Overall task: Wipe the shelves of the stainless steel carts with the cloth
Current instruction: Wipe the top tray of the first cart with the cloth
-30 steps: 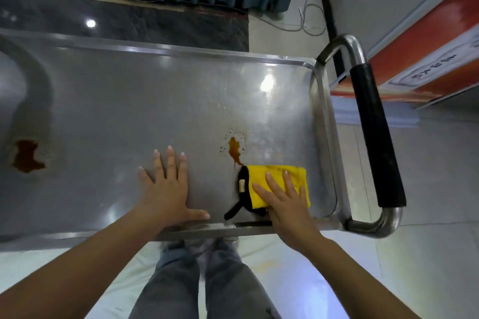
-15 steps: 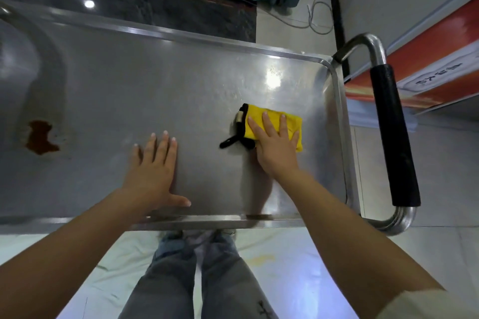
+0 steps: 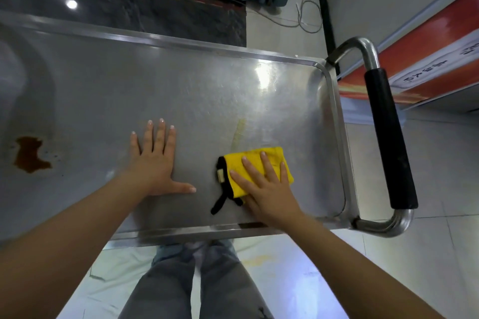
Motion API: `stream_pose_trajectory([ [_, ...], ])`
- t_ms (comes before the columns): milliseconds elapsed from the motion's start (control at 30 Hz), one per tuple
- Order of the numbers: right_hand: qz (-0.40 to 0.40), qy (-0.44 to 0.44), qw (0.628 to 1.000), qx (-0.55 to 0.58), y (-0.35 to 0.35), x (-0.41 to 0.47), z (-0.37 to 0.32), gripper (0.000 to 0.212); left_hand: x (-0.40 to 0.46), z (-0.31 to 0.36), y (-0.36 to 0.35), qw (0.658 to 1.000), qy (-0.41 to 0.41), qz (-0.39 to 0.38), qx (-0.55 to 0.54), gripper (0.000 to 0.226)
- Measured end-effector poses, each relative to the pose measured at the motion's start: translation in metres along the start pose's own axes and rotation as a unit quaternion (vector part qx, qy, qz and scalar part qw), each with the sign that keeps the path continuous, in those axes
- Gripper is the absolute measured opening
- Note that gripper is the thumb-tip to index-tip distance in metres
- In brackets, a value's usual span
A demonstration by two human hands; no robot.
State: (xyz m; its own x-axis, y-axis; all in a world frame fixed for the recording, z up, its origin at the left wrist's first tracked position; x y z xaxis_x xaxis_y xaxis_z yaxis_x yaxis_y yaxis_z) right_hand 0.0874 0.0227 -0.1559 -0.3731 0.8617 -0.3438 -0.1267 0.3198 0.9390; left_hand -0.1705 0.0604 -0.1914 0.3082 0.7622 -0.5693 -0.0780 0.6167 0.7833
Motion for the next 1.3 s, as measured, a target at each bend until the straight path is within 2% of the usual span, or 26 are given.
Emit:
stream_pose_trajectory([
  [167,-0.003,-0.082,0.996,0.039,0.019,0.094,0.015,0.058,0.003,0.0,-0.002,1.0,0.006,-0.007,-0.001,0.149],
  [300,-0.001,-0.133,0.988,0.079,0.04,0.171,0.025,0.053,0.005,-0.003,-0.005,1.0,0.005,0.0,-0.004,0.149],
  [433,-0.029,-0.159,0.982,0.102,0.051,0.203,0.025,0.052,0.005,-0.002,-0.005,1.0,0.0,0.003,-0.007,0.148],
  [533,-0.024,-0.165,0.98,0.107,0.047,0.172,0.019,0.053,0.001,0.001,0.0,1.0,-0.007,-0.012,-0.017,0.147],
  [667,0.0,-0.16,0.983,0.088,0.02,0.085,-0.001,0.057,-0.001,0.003,0.004,0.999,-0.003,-0.034,-0.016,0.148],
  [900,-0.002,-0.151,0.986,0.07,-0.021,-0.065,-0.045,0.054,-0.005,0.006,0.008,1.0,-0.014,-0.003,-0.006,0.148],
  [1100,-0.029,-0.171,0.982,0.077,-0.026,-0.06,-0.069,0.059,-0.022,-0.014,-0.006,0.996,-0.078,0.031,0.041,0.139],
  [1300,-0.009,-0.139,0.989,0.04,-0.026,-0.062,-0.059,0.062,-0.028,-0.026,-0.023,0.993,-0.076,0.058,0.068,0.127],
])
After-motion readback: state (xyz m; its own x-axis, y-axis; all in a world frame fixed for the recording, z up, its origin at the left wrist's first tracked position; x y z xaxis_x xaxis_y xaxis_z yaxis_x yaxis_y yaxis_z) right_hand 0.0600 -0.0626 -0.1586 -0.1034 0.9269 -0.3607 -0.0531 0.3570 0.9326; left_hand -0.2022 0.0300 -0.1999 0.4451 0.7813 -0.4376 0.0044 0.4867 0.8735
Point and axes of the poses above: each hand's wrist, its own x-axis towards the middle knuckle, its own y-axis out of the back of the hand, z = x × y, the point moved 5 cm from there along x, towards the middle knuckle, and after that the axes turned 10 degrees about -y, right-handed, at the moved point
